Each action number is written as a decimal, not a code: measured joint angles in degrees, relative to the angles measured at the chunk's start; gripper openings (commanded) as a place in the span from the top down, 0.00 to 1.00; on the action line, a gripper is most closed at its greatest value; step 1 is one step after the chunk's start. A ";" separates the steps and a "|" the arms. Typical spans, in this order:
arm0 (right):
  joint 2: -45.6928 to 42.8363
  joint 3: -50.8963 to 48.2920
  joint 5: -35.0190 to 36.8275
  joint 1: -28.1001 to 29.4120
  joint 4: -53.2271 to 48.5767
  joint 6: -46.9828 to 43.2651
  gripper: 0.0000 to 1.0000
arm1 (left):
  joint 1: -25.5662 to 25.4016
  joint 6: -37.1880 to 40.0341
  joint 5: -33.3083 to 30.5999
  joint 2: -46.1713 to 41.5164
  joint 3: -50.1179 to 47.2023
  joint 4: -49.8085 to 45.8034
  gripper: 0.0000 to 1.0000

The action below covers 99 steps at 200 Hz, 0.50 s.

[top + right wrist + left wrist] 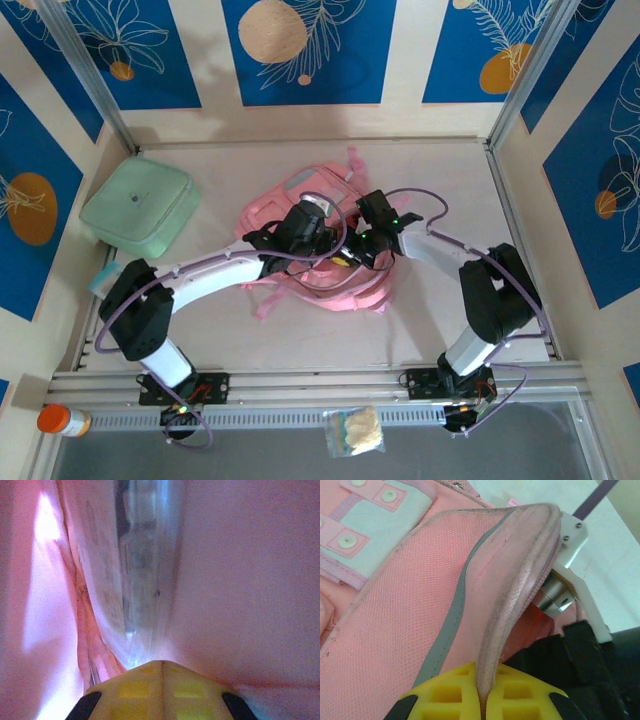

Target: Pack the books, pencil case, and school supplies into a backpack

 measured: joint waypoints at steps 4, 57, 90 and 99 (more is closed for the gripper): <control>-0.68 -0.46 0.09 -0.07 -0.04 -0.24 0.94 | 0.00 0.00 0.07 0.00 0.00 0.04 1.00; -12.57 -1.16 7.87 -0.33 -8.63 -5.97 0.86 | 0.00 -1.53 4.81 0.22 -0.04 0.50 0.75; -16.52 -1.25 13.11 0.85 -14.95 -8.07 0.82 | 0.85 -4.22 10.91 -4.72 -5.55 4.31 0.57; -17.03 -1.25 14.47 1.79 -16.35 -8.28 0.81 | 1.29 -4.33 11.65 -7.34 -7.23 4.20 0.55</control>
